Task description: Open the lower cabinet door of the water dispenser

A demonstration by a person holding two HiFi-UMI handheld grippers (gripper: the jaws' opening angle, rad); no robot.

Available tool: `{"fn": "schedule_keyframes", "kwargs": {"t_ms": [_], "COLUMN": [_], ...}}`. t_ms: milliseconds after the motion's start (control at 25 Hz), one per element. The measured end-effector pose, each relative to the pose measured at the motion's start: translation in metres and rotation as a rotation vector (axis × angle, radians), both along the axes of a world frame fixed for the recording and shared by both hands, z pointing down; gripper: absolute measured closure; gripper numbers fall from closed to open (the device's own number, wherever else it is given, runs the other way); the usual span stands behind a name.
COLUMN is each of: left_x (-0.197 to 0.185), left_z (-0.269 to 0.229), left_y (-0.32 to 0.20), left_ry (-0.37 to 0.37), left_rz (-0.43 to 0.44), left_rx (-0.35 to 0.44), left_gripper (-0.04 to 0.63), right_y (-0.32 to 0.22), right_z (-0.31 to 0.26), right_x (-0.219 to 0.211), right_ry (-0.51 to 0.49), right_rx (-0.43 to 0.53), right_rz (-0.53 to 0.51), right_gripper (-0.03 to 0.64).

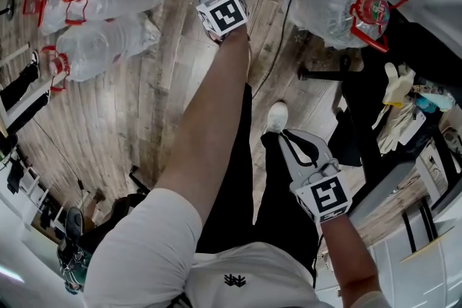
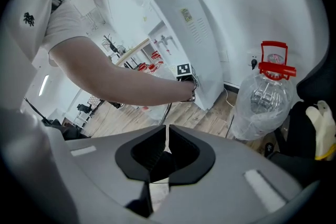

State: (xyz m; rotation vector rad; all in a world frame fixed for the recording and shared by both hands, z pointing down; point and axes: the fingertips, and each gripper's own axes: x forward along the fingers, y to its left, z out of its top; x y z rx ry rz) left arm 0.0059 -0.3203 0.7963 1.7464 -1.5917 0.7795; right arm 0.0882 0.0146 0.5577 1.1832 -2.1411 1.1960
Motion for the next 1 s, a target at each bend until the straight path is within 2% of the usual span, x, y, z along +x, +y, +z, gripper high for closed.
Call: {"fn": "schedule_keyframes", "kwargs": {"t_ms": [480,720,1000], "left_x": [-0.049,-0.082,-0.117], "left_z": [0.004,0.008,0.01], "left_y": [0.05,0.07,0.083], "left_ry": [-0.002,-0.016,-0.027], "left_rz": [0.047,0.053,0.044], "left_rx": [-0.057,-0.075,-0.091], "left_gripper": [0.285,0.312,0.313], "right_y": [-0.006,-0.01,-0.019], "right_z": [-0.01,-0.015,-0.018], "right_x": [-0.017,-0.034,-0.054], "right_ry": [0.007,0.009,0.015], "right_rx": [0.047,0.063,0.083], "right_rz": [-0.079,-0.126,-0.185], "right_gripper": [0.601,0.601,0.601]}}
